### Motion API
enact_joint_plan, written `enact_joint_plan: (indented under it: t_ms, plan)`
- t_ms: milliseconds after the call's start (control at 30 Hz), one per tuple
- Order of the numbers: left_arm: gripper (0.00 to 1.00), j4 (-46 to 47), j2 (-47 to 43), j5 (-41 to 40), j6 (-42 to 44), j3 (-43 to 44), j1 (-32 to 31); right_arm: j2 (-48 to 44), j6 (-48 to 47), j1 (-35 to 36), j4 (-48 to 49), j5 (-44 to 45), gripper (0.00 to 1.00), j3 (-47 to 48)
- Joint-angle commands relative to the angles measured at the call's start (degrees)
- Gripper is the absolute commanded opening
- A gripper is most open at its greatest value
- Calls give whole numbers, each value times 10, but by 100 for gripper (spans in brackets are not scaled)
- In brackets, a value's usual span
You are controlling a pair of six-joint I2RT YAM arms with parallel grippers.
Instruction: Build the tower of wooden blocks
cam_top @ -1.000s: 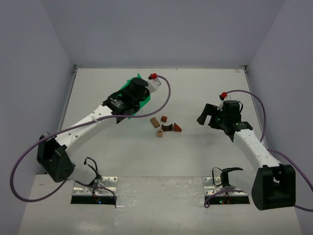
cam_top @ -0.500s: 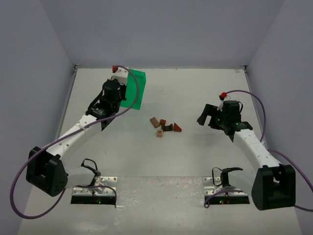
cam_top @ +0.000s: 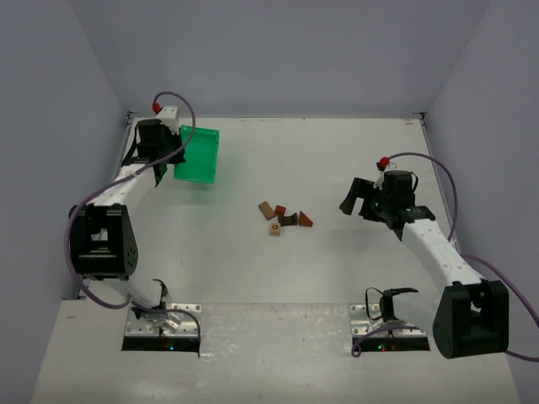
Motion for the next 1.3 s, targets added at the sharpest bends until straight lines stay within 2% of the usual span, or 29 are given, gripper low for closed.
enact_joint_plan:
  t_ms: [0,400,533,600,667,767,900,1000,1067,1133,1233,1267]
  plan:
    - [3,-26,35,54,8,52,3,5,-15,-2,0,9,99,27]
    - [13,-81,141,1,-13,119,19,13,-20,-2,-11,3,99,35]
    - [39,-84,147,-12,-18,126,20,11,-24,-2,-13,5,99,35]
    - [80,-85,140,-51,-30,128,20,10,-25,-2,-12,1,99,35]
    - [100,-106,124,-75,-45,140,20,6,-32,-2,-11,-7,99,35]
    - [100,-113,90,-63,-51,141,20,-3,-50,-2,1,-34,99,30]
    - [100,-121,-43,-29,-127,113,16,-41,-90,5,37,-98,99,4]
    - [100,-79,-165,-27,-229,22,-17,-62,-123,56,64,-116,99,2]
    - [100,-42,-215,-34,-256,-45,-83,-53,-140,122,47,-60,99,16]
    - [100,-31,-276,-80,-253,-94,-143,-37,-129,174,22,-5,99,47]
    - [100,-16,-344,-141,-261,-195,-183,-5,-87,239,27,61,99,49]
    - [100,-8,-374,-163,-278,-214,-183,3,-65,255,31,114,99,49]
